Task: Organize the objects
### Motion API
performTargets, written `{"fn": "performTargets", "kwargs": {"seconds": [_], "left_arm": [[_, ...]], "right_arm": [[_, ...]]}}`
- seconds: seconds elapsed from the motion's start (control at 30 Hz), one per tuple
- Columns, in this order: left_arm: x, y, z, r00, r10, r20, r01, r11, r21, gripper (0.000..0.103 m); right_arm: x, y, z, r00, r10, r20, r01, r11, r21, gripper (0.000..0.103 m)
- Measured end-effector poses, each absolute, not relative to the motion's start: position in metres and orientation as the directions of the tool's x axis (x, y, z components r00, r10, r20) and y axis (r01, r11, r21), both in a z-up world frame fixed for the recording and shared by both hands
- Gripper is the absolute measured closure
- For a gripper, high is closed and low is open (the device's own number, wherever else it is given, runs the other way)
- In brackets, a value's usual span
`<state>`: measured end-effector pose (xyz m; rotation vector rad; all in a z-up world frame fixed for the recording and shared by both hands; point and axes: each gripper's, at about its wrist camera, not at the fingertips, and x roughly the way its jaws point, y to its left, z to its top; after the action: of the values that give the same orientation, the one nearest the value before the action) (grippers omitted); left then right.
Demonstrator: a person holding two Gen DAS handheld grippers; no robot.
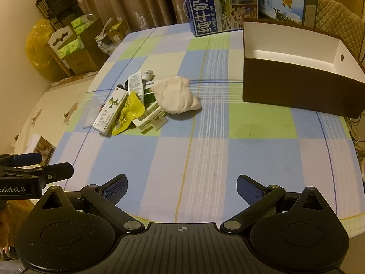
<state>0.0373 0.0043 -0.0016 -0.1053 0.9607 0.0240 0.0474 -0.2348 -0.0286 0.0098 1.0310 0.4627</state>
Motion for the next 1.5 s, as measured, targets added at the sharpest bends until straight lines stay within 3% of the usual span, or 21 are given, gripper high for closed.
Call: {"fn": "performTargets", "kwargs": {"seconds": [0.73,1.3,1.5], "left_arm": [[0.059,0.007,-0.004,0.562,-0.009,-0.827,-0.089,0.993,-0.072,0.001],[0.099,0.044,-0.006,0.583,0.060,-0.811,-0.169,0.984,-0.049,0.001],[0.122,0.053,-0.019,0.590,0.071,-0.804,-0.165,0.986,-0.034,0.001]], "right_arm": [[0.070,-0.233,-0.034,0.421,0.397,-0.816,-0.378,0.894,0.240,0.003],[0.124,-0.216,-0.042,0.492,0.464,-0.737,-0.451,0.860,0.240,0.003],[0.150,-0.205,-0.058,0.485,0.501,-0.717,-0.485,0.836,0.256,0.011]]}}
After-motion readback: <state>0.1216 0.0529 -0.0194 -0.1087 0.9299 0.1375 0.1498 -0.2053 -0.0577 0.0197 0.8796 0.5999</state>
